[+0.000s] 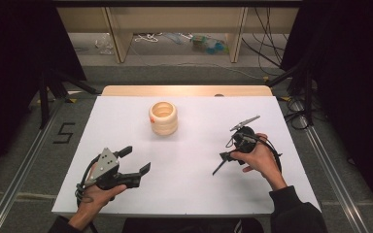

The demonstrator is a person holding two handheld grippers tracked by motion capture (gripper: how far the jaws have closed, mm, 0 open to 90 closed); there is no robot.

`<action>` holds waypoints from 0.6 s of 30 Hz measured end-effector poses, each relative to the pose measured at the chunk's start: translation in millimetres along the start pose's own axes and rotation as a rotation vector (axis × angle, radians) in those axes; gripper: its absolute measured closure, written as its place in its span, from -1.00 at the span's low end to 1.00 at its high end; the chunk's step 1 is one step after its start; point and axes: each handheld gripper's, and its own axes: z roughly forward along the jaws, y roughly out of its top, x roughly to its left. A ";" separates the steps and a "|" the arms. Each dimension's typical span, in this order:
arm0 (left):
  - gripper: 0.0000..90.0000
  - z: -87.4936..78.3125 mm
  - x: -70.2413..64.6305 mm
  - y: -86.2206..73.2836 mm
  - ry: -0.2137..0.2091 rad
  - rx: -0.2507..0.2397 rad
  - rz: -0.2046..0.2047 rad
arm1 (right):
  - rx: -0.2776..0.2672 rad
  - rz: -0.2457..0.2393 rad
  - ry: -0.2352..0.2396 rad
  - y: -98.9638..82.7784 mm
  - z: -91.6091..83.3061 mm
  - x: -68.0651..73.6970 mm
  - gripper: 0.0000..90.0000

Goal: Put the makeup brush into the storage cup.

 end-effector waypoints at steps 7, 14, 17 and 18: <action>-0.65 0.5 -0.1 -0.3 -0.001 0.000 -0.008 | 0.044 -0.123 0.037 -0.4 6.4 -2.8 -0.45; -0.65 0.8 0.1 -0.2 -0.002 0.001 -0.007 | 0.063 -0.195 0.057 2.9 12.0 -6.8 -0.48; -0.65 0.9 0.1 -0.3 -0.001 -0.001 -0.013 | 0.068 -0.216 0.068 6.0 12.7 -9.5 -0.46; -0.65 0.9 0.1 -0.4 0.000 -0.001 -0.014 | 0.068 -0.216 0.068 6.0 12.7 -9.5 -0.46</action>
